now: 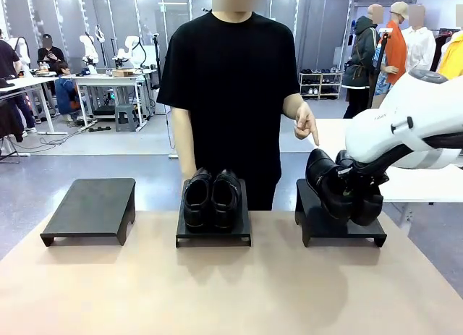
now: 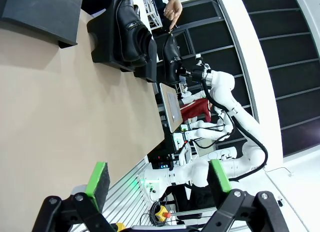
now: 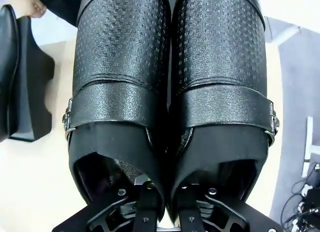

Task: Place the shoes on the stand as instructed by the person.
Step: Pick up another pair of Shoes and place it on the Shoes Stand indicated by the person.

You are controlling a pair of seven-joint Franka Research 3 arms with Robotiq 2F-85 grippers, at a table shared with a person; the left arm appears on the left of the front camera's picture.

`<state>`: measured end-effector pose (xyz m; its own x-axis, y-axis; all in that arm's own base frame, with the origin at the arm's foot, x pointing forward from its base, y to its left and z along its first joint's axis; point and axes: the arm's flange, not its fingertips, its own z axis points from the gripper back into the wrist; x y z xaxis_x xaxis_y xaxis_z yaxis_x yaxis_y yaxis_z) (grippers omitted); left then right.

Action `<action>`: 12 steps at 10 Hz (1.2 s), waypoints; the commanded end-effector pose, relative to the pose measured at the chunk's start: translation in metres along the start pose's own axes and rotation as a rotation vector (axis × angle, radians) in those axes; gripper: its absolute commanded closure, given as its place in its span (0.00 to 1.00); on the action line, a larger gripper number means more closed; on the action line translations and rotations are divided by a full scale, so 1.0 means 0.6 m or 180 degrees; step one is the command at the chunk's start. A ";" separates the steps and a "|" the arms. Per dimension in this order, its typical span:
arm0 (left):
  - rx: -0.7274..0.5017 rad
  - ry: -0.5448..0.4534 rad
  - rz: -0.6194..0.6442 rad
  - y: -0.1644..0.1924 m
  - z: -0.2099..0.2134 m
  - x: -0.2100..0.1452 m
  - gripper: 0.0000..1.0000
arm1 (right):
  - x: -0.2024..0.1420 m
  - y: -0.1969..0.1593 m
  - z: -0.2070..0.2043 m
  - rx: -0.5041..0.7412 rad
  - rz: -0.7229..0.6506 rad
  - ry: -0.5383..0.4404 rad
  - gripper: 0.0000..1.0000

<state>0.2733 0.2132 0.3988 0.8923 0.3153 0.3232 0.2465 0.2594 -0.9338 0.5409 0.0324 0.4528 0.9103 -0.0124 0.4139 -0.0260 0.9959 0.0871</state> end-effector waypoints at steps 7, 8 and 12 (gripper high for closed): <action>-0.0028 0.0039 -0.0043 -0.004 0.005 0.000 0.00 | 0.044 -0.010 -0.072 -0.0093 -0.0016 -0.0134 1.00; -0.0028 0.0039 -0.0043 -0.004 0.005 0.000 0.00 | 0.042 -0.009 -0.076 -0.0115 -0.0017 -0.0146 1.00; -0.0028 0.0039 -0.0043 -0.004 0.005 0.000 0.00 | 0.040 -0.007 -0.084 -0.0095 -0.0041 -0.0191 1.00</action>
<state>0.2733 0.2132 0.3988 0.8922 0.3154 0.3232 0.2465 0.2594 -0.9338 0.5777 0.0307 0.4094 0.9072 -0.0133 0.4205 -0.0202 0.9970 0.0750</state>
